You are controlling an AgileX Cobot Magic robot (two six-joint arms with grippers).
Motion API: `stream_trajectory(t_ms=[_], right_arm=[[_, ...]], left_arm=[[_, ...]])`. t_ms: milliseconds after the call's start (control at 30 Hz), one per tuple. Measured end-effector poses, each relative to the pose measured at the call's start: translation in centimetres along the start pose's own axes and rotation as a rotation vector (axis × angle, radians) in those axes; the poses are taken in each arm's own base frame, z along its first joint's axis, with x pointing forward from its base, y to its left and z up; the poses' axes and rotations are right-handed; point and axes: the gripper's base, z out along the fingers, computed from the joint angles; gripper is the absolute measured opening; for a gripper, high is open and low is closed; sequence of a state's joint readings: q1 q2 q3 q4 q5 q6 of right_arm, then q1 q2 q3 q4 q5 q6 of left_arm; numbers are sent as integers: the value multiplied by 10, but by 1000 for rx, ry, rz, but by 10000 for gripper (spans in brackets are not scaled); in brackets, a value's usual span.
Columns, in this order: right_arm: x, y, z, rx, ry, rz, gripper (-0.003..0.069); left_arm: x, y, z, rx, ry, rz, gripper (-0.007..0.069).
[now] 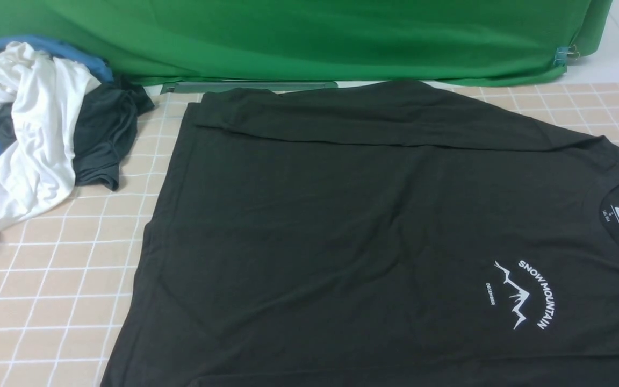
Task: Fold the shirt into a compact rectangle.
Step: 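Grasp the left edge of the dark T-shirt lying flat on the table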
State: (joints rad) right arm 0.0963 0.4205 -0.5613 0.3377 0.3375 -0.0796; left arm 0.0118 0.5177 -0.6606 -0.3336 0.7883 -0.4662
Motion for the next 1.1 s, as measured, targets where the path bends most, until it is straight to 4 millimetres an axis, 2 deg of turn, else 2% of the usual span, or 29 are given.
stream_trajectory(t_ms=[33, 100, 133, 200, 233, 267, 400, 433, 500, 633, 700, 767, 800, 900, 1033, 1100], right_arm=[[-2, 2, 6, -6, 85, -23, 31], [-1, 5, 25, -22, 314, -64, 31], [-1, 5, 26, -23, 331, -69, 31], [9, 3, 44, -28, 496, -80, 31], [10, 3, 46, -28, 518, -81, 32], [17, 1, 54, -29, 588, -92, 33], [30, -3, 68, -38, 719, -113, 34], [31, -3, 68, -39, 722, -117, 34], [34, -5, 73, -39, 753, -119, 37], [37, -6, 77, -38, 768, -119, 38], [36, -6, 77, -36, 763, -119, 38], [36, -6, 78, -34, 750, -120, 39], [35, -6, 78, -34, 750, -120, 40], [35, -6, 79, -33, 743, -121, 46], [35, -6, 79, -33, 741, -122, 51], [34, -6, 79, -33, 740, -122, 51]], left_arm=[[2, -1, 9, -51, 137, 48, 17], [4, 0, 39, -140, 457, 100, 17], [5, 0, 41, -145, 482, 102, 17], [10, 9, 70, -200, 702, 104, 17], [11, 11, 74, -210, 727, 103, 17], [16, 20, 88, -246, 792, 95, 17], [35, 43, 111, -324, 872, 51, 22], [36, 44, 112, -327, 869, 48, 23], [50, 49, 117, -347, 886, 42, 43], [66, 47, 124, -354, 833, 81, 117], [71, 44, 126, -362, 813, 97, 171], [78, 41, 128, -386, 815, 104, 264], [78, 41, 128, -389, 813, 103, 281], [87, 38, 131, -400, 834, 151, 416], [92, 38, 140, -407, 832, 175, 519], [94, 41, 145, -426, 842, 174, 548]])
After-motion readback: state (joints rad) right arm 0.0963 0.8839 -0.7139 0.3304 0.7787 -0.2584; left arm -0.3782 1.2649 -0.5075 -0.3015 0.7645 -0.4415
